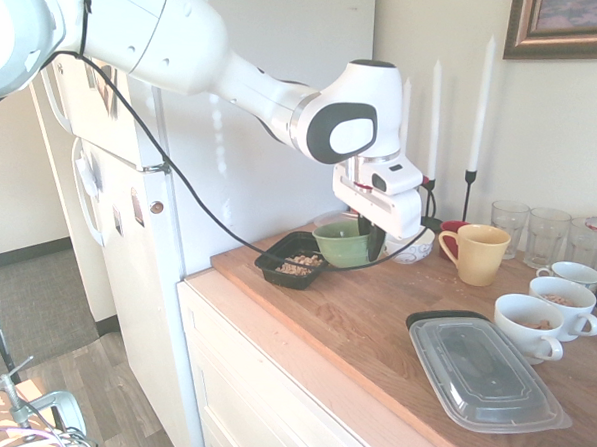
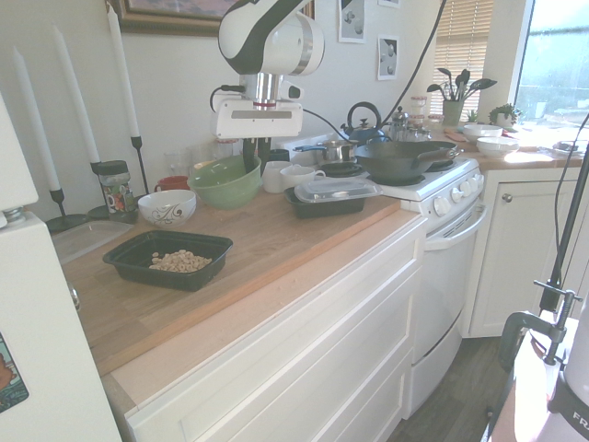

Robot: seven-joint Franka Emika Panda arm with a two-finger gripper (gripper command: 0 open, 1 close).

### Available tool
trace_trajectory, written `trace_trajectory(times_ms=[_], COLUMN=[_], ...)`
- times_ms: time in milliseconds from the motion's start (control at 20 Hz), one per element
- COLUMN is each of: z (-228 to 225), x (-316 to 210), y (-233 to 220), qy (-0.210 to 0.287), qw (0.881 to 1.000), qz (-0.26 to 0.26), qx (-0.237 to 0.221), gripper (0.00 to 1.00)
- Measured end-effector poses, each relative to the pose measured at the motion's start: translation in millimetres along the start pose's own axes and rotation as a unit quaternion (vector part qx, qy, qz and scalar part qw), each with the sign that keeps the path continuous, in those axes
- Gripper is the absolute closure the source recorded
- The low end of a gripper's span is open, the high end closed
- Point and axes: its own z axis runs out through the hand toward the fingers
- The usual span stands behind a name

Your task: Pour the cereal into the box

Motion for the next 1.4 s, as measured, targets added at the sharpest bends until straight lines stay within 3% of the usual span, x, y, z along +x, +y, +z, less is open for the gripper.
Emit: trace_trajectory(times_ms=[400, 1400], z=[47, 90], x=[19, 69], y=[10, -17], qy=[-0.017, -0.022], qw=[1.0, 1.0], qz=[0.0, -0.004], qx=[0.019, 0.017], gripper=[1.0, 1.0])
